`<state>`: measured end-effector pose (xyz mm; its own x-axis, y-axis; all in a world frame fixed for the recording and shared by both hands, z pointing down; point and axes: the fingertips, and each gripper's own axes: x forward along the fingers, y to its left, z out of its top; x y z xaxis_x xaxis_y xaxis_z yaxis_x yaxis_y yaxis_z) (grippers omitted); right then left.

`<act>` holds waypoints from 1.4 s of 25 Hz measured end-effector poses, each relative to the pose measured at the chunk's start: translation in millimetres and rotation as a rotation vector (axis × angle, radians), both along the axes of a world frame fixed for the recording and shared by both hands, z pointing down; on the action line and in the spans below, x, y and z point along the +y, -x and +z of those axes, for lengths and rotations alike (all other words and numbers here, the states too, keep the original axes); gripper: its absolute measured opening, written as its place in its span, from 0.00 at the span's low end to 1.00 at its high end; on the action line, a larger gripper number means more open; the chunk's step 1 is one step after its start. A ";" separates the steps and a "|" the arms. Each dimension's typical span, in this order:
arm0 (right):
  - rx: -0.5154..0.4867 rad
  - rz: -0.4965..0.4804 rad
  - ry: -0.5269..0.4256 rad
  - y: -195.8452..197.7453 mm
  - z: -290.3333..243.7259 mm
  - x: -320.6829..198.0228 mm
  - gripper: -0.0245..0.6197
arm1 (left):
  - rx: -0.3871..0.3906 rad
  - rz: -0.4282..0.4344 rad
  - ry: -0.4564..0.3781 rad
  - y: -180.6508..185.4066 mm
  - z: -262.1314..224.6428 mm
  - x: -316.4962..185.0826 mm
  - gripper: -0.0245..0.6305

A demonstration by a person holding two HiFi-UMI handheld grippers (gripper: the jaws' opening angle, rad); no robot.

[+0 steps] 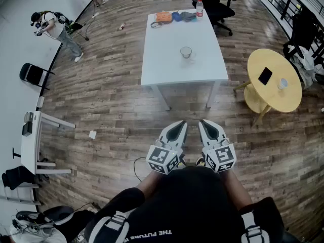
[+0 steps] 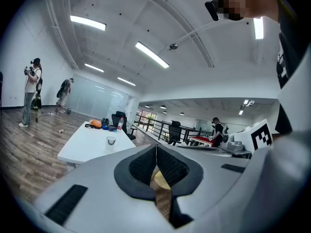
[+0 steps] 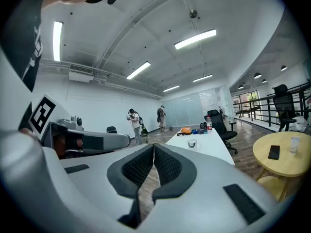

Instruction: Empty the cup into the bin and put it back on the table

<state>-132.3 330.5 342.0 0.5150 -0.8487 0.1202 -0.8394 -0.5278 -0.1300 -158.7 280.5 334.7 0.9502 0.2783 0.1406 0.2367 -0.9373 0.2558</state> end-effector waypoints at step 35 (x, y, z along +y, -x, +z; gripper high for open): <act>0.029 0.049 0.013 -14.9 -1.9 -66.1 0.06 | 0.011 -0.036 0.014 1.3 9.8 -103.0 0.07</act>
<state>-117.4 264.4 340.1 0.5592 -0.8208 0.1162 -0.8158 -0.5698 -0.0989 -159.9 177.6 344.4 0.9611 0.2457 0.1265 0.2057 -0.9416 0.2665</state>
